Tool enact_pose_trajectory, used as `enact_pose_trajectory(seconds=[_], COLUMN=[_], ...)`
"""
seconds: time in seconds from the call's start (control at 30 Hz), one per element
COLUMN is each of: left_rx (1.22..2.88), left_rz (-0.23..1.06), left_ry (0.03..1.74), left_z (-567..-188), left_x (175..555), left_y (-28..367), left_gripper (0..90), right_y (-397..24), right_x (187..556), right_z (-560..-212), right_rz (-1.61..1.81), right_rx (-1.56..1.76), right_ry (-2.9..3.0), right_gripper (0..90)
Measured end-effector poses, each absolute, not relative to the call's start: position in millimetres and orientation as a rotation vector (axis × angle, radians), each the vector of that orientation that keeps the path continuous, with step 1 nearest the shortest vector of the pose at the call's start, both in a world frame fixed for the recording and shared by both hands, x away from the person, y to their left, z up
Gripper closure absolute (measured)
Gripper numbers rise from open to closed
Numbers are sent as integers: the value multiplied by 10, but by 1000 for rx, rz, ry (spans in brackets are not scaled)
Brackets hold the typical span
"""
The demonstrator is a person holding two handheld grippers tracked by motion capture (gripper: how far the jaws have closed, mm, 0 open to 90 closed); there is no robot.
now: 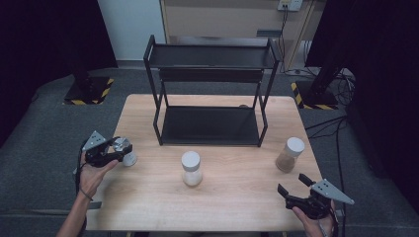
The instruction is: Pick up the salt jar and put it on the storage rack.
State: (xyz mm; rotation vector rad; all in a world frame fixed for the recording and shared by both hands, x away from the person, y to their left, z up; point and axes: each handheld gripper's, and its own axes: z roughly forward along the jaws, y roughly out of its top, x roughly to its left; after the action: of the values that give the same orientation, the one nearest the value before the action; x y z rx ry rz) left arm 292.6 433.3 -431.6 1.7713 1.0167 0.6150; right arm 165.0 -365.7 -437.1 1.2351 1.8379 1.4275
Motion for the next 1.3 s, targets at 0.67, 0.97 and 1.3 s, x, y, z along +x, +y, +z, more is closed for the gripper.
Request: enact_pose_trajectory(seconds=[0.67,0.97,1.3], left_rx=[1848,1866,1887], left_rz=[549,502,457], left_ry=[844,767,719], left_z=[-3976,-3843,-3788], left_x=[2989,3156,3411], left_y=[4058,3744,3426], left_gripper=[343,342,343], right_y=[-3658,-3664,-3673], right_x=[1647,1647,1648], right_z=[-4373,-4376,-4380], right_rz=[1431,1435,1442], right_rx=[1234,1231,1232], right_ry=[1835,1834,1834], right_gripper=[75,77,79])
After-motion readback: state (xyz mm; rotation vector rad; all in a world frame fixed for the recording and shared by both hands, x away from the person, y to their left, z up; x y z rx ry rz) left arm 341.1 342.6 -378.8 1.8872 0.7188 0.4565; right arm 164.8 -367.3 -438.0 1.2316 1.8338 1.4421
